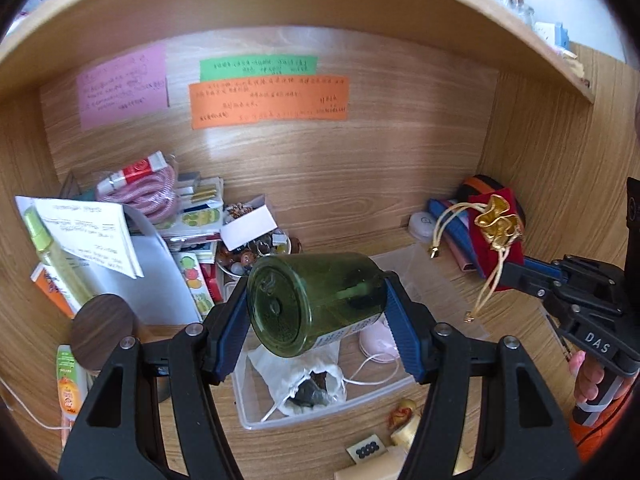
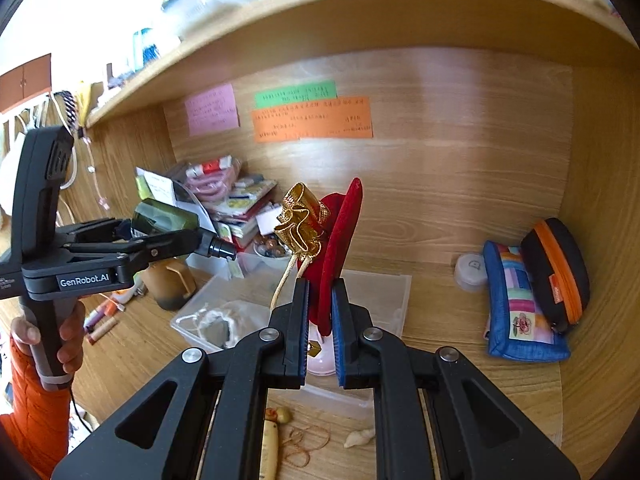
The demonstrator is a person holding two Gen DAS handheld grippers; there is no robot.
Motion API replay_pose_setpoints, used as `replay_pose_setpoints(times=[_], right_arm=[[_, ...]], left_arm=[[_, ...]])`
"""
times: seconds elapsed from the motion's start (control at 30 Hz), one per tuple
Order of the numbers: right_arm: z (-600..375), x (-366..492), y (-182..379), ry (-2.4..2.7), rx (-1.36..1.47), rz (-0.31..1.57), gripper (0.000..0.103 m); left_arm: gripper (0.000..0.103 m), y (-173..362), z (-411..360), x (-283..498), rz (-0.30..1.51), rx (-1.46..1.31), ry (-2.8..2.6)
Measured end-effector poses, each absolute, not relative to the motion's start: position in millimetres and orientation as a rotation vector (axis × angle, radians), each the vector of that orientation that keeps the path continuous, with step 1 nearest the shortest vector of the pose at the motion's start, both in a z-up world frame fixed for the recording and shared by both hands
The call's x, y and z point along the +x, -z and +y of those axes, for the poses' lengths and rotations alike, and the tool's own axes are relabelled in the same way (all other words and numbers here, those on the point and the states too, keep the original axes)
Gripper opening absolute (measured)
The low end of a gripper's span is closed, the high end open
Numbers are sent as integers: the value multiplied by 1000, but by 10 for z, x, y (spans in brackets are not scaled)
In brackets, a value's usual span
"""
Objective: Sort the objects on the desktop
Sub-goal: 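Carry the green bottle and red pouch over the clear plastic box with both grippers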
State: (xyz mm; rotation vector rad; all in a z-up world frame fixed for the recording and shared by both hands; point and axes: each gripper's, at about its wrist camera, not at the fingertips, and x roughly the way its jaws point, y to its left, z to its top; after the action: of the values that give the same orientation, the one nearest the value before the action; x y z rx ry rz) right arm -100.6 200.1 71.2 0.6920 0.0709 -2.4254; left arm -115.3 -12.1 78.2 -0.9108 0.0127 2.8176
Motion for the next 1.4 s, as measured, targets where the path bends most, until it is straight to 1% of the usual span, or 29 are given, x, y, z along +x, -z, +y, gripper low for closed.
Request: replay_pose_setpoints(times=[0.27,0.63,0.83,1.03,1.4], right_arm=[[1911,-1401,-371,2409,832,117,9],[1779,-1719,13,2373,977,186,9],[1704,-1793,131,2372,999,200,10],[1604,-1797,240,2375,1019,293,12],[1512,-1785,293,2404,1014,370,13]], left_arm=[[64,-515,-17,-1501,21,-996,-2756],[64,-61,86,-1835,34,-1124,-2690],[64,99,133,-1901,89,-1165,-2677],[64,207,212,-1960,153,-1186,-2688],[64,307,261,-1976,235,-1220,-2680]])
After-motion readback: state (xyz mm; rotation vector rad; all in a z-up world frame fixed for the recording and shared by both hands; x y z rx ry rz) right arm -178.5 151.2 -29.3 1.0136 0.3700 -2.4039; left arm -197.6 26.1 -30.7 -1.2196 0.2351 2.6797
